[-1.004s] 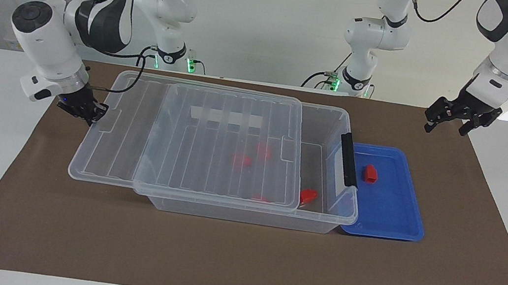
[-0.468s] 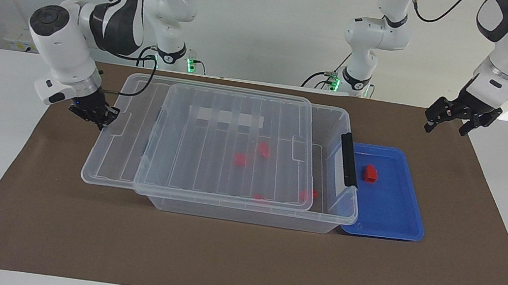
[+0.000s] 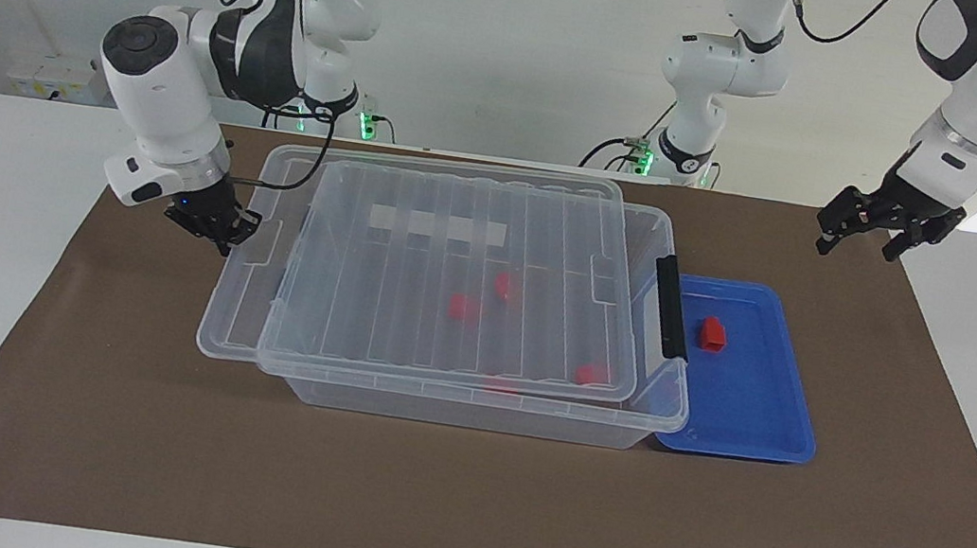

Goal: Place red block in blue tray from box

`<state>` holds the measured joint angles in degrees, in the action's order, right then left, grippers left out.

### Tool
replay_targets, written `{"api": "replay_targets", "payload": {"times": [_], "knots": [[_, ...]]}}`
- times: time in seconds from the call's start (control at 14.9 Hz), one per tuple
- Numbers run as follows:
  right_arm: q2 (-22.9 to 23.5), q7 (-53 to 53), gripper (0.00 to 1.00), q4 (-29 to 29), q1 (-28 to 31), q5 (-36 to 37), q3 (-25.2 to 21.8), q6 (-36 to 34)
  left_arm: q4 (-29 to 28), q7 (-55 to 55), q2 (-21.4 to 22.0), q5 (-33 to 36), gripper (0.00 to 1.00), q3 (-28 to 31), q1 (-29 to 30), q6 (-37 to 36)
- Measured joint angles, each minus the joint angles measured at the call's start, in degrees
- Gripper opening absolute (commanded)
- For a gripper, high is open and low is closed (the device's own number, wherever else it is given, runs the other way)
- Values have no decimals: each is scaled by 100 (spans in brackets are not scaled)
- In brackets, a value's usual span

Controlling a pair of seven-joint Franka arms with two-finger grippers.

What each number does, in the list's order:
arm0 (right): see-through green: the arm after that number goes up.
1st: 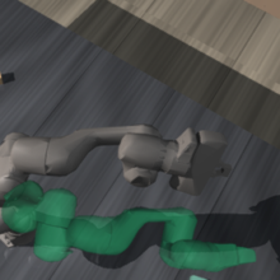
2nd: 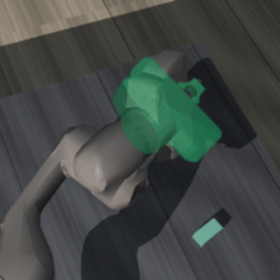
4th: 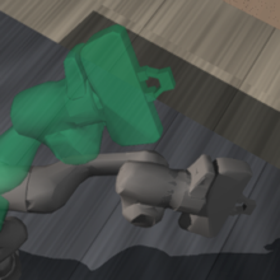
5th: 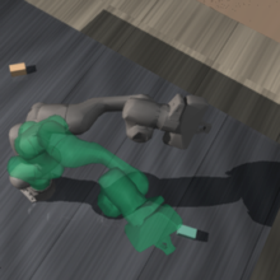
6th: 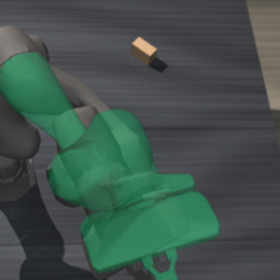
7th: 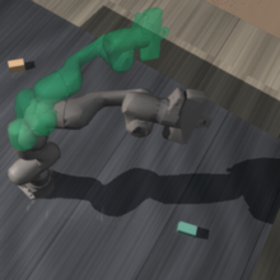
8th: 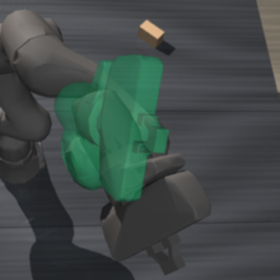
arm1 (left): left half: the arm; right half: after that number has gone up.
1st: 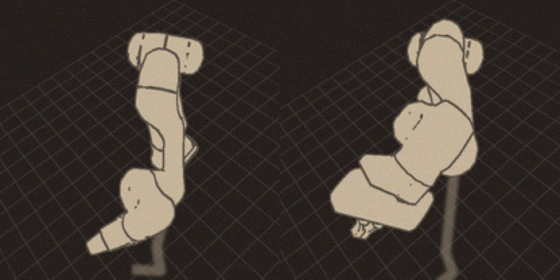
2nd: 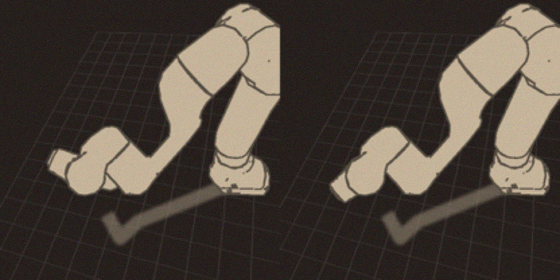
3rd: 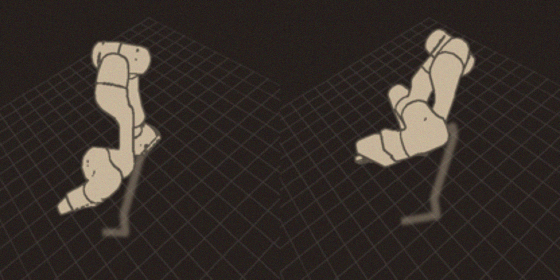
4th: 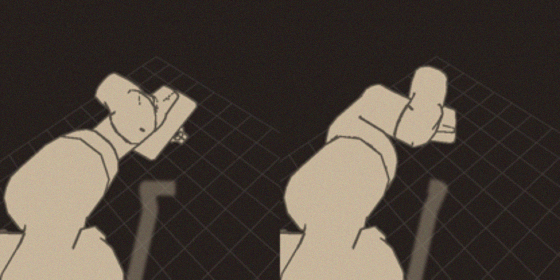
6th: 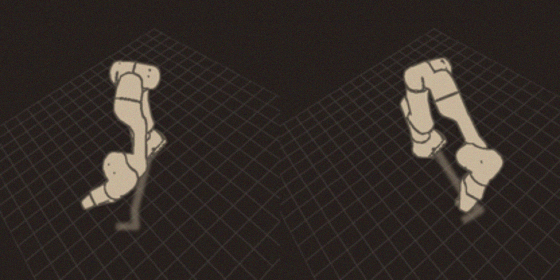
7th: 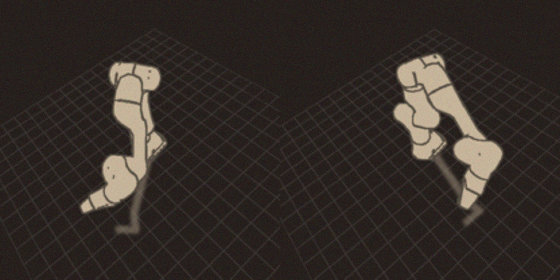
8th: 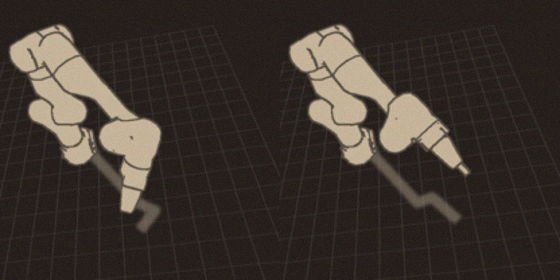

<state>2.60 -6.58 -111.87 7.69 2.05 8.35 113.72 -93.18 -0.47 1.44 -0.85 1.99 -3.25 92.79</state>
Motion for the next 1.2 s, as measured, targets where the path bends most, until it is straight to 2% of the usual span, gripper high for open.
{"api": "replay_targets", "payload": {"times": [0.94,1.2], "knots": [[-2,-428,0,-11,19,-10,-3,0,0,0,0,0,100,0,0,0],[-6,-596,0,-25,30,-319,-44,-5,0,0,0,0,100,0,0,0]]}}
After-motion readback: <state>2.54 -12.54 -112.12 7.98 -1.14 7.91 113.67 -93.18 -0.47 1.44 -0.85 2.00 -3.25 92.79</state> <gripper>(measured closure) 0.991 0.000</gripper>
